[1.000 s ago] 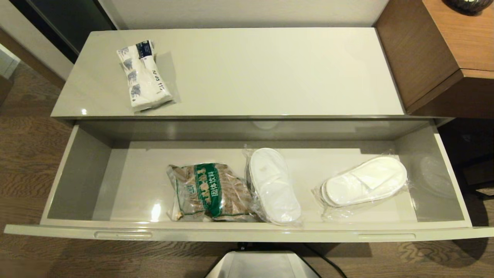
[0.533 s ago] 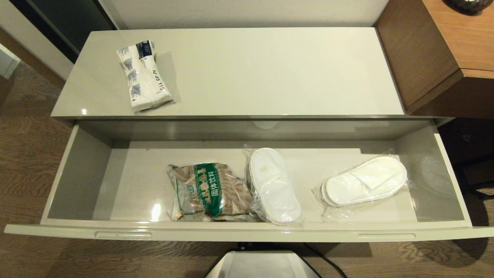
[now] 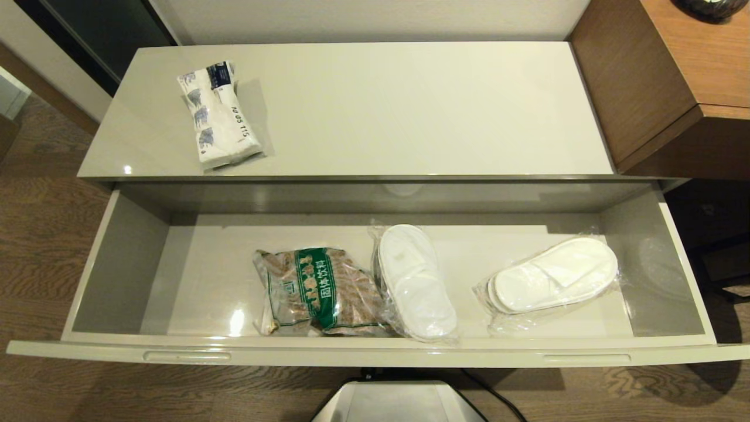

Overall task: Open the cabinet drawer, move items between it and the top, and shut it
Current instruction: Take out the disposable slippers from the drawer

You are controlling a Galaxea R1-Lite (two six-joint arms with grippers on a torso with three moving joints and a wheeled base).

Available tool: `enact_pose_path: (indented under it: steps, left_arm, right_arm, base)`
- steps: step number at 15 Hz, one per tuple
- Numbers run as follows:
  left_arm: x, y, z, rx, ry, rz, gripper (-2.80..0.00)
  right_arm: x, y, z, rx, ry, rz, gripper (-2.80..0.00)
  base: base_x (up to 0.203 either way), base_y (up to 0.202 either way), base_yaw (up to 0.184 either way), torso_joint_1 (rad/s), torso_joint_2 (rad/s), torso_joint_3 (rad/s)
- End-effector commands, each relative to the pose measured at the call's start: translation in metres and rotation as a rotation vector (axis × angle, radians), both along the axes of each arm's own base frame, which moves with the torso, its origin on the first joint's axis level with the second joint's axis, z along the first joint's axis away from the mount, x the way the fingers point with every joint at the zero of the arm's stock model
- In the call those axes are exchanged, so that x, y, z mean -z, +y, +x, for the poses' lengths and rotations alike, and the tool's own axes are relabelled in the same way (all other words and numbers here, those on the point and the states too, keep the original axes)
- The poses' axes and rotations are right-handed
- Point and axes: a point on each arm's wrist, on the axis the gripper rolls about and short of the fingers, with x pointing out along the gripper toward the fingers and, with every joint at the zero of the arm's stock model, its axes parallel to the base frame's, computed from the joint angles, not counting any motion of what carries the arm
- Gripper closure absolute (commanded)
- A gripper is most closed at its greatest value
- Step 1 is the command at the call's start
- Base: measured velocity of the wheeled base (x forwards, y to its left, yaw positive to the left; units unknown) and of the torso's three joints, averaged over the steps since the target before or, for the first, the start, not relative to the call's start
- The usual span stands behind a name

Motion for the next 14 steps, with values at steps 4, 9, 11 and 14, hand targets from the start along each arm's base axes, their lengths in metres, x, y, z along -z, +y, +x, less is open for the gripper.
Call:
enact_pose_path:
  steps: [4,9,11,14]
  left_arm:
    - [0.013,0.001,-0.008,-0.007,0.000,0.002,0.00]
    - [0.021,0.001,-0.013,-0.039,0.011,0.006,0.00]
    - [0.027,0.000,-0.014,-0.048,0.033,0.008,0.00]
    - [0.043,0.000,-0.028,-0.069,0.038,0.041,0.00]
  right_arm:
    - [0.001,0.000,-0.002,0.001,-0.025,0.001,0.00]
    - [0.001,0.000,-0.002,0.001,-0.025,0.001,0.00]
    - [0.001,0.000,-0.002,0.001,-0.024,0.001,0.00]
    - [0.001,0.000,-0.002,0.001,-0.025,0.001,0.00]
  base:
    - [0.000,0.000,0.000,0.000,0.00,0.000]
    - [0.000,0.000,0.000,0.000,0.00,0.000]
    - [0.000,0.000,0.000,0.000,0.00,0.000]
    - [0.000,0.000,0.000,0.000,0.00,0.000]
